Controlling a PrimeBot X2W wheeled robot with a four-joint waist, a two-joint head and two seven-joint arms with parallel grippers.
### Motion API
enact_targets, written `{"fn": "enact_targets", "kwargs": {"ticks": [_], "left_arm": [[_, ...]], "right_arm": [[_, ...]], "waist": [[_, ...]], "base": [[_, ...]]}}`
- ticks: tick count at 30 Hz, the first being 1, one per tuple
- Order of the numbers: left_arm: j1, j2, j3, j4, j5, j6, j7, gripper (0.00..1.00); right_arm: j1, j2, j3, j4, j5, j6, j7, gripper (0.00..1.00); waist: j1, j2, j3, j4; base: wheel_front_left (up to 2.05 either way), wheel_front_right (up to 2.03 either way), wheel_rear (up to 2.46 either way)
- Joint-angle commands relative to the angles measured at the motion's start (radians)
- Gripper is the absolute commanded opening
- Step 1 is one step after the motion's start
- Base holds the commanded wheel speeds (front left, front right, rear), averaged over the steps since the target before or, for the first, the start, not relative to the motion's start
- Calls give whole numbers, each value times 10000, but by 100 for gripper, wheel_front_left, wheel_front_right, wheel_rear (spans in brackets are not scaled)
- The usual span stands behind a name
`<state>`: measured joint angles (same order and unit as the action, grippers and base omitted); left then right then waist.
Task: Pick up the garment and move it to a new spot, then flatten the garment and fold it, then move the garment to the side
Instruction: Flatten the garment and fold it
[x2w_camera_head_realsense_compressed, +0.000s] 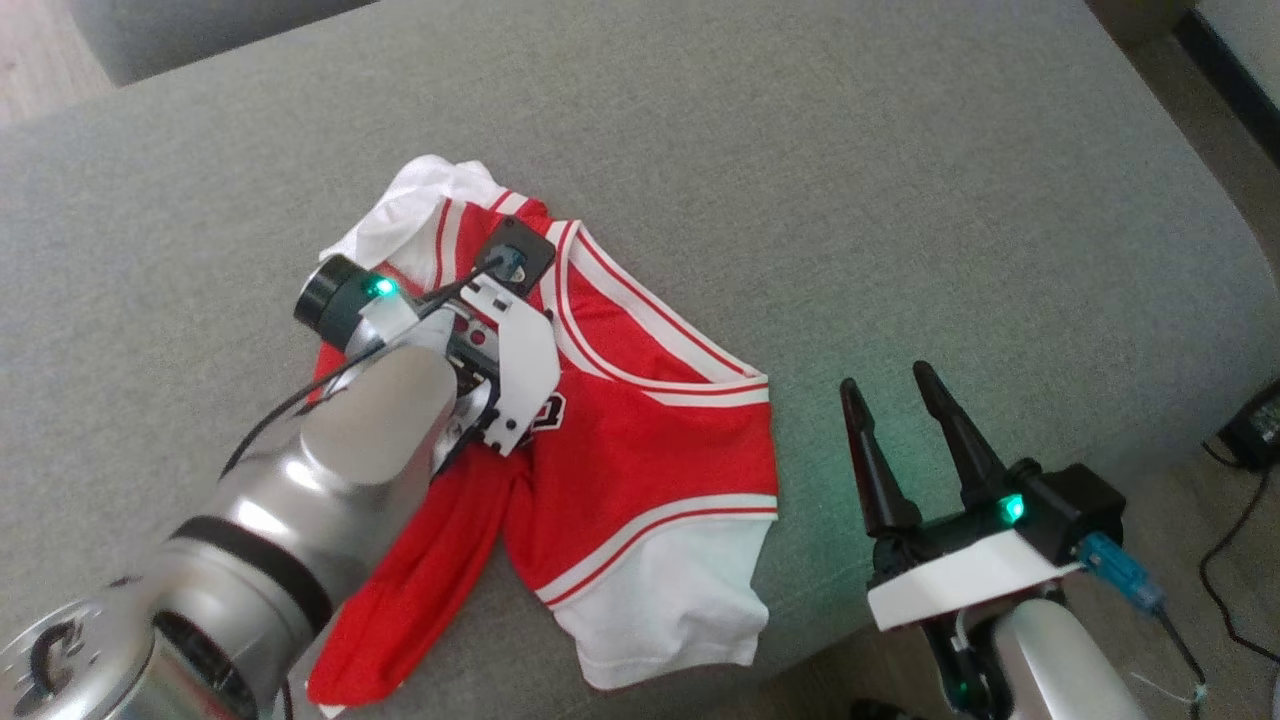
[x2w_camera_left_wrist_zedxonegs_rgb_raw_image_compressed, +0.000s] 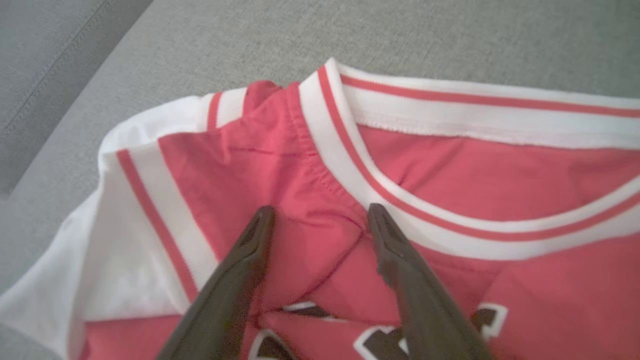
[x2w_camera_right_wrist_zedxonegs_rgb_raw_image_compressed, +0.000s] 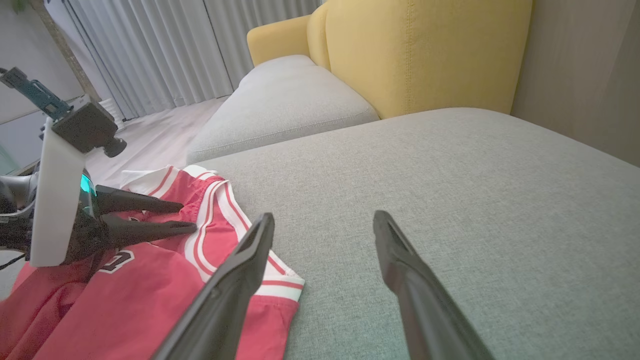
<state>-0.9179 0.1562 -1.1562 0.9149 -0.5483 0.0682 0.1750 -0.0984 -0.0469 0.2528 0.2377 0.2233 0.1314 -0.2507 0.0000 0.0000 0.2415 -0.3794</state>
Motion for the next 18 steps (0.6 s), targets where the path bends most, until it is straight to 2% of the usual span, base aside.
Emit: {"fn": "enact_targets", "kwargs": {"ticks": [1,2,3,4,7,9,13,14,18], "left_arm": [[-717,102,191,81,26,-50,-27,100],[-759,61,158,254,49,-97,-96,77],[-763,5,119,429,48,-185,-131,25],[-753,-47,72,598,47,-283,-163,0],[-746,-155,14,1056,11,-479,-297,0],[-832,-179,88,1306,-32,-437,-539,0],[-1209,-142,421,1682,-113,31,-1429,0],[-1209,-142,421,1682,-113,31,-1429,0],[-1859,10,929,1963,-196,838,-2731,0]], "right_arm": [[-426,-33,210,-332,118,-7,-111,100],[-454,-33,185,-331,133,-7,-111,100],[-465,-33,162,-329,146,-7,-111,100],[-468,-33,152,-323,146,-7,-111,100],[-473,-33,171,-317,150,-7,-111,100],[-477,-33,176,-319,158,-7,-111,100],[-494,-33,213,-304,163,-7,-111,100],[-494,-33,213,-304,163,-7,-111,100],[-568,-33,285,-320,172,-7,-111,100]], "waist": [[0,0,157,-77],[0,0,186,-90],[0,0,216,-101],[0,0,236,-112],[0,0,289,-148],[0,0,304,-164],[0,0,316,-213],[0,0,316,-213],[0,0,405,-297]], "base": [[0,0,0],[0,0,0],[0,0,0],[0,0,0],[0,0,0],[0,0,0],[0,0,0],[0,0,0],[0,0,0]]}}
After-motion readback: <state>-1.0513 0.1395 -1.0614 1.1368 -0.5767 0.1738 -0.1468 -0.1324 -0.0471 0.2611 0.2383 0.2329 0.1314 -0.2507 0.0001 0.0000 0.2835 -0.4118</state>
